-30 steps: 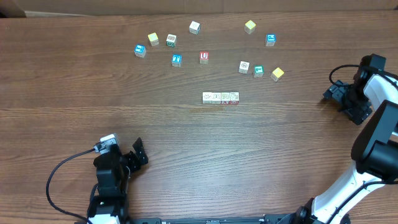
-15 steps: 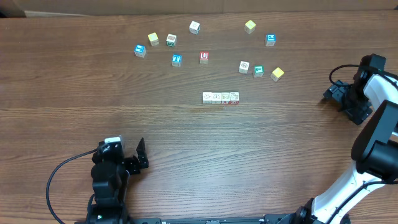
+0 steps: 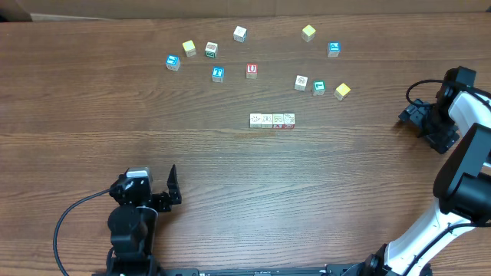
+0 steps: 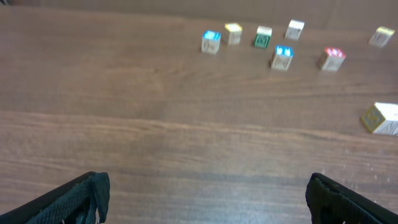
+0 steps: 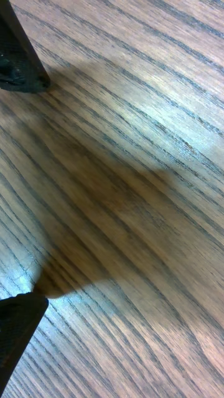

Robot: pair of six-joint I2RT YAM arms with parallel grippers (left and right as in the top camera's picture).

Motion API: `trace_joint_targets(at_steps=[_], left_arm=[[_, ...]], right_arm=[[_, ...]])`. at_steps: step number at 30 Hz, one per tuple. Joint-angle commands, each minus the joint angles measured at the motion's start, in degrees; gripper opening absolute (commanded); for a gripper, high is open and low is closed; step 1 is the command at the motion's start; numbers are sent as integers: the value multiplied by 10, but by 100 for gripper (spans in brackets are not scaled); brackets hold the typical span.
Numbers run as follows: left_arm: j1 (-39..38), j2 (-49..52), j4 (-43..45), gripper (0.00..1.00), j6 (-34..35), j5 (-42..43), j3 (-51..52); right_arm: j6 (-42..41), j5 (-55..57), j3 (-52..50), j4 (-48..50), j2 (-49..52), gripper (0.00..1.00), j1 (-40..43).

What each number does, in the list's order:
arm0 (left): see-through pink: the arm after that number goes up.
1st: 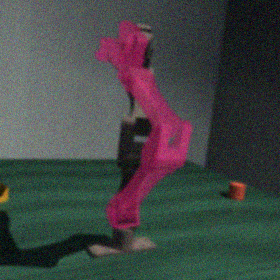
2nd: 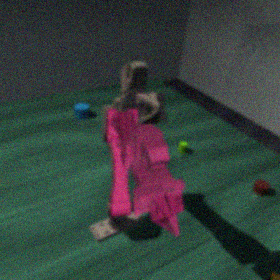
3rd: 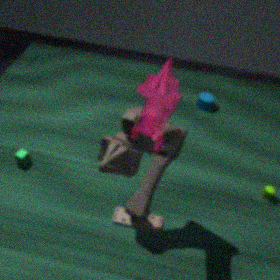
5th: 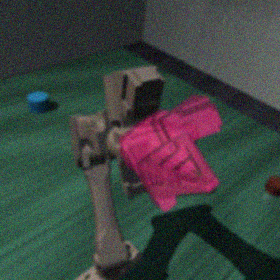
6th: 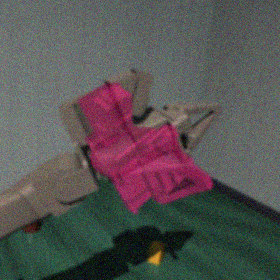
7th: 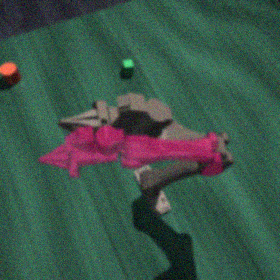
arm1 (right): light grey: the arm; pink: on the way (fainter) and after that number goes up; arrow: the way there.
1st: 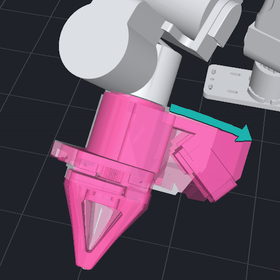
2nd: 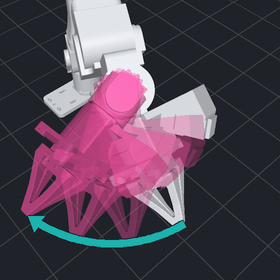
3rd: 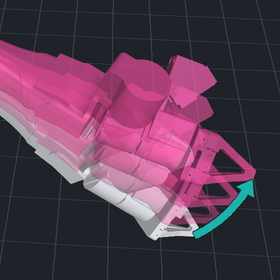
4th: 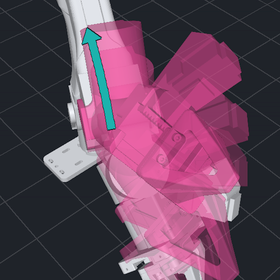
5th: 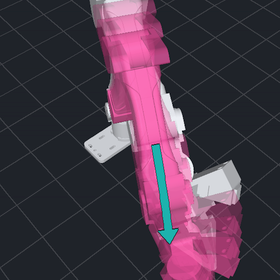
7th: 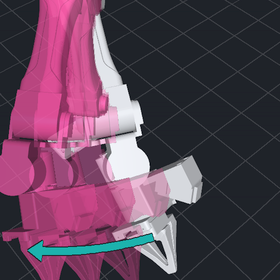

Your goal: Form a horizontal line

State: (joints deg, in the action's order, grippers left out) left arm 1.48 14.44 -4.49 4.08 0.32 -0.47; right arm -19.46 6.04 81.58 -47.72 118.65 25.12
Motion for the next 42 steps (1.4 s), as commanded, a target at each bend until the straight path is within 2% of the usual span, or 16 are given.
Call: trace_joint_targets(at_steps=[1,20,42], left_arm=[[-2,-28,0,100,-13,3,2],[-3,-143,0,100,-14,4,2],[-3,-143,1,100,-13,6,2]], right_arm=[[0,14,-5,0,6,100,3],[0,14,-5,1,6,100,3],[0,14,-5,0,6,100,3]])
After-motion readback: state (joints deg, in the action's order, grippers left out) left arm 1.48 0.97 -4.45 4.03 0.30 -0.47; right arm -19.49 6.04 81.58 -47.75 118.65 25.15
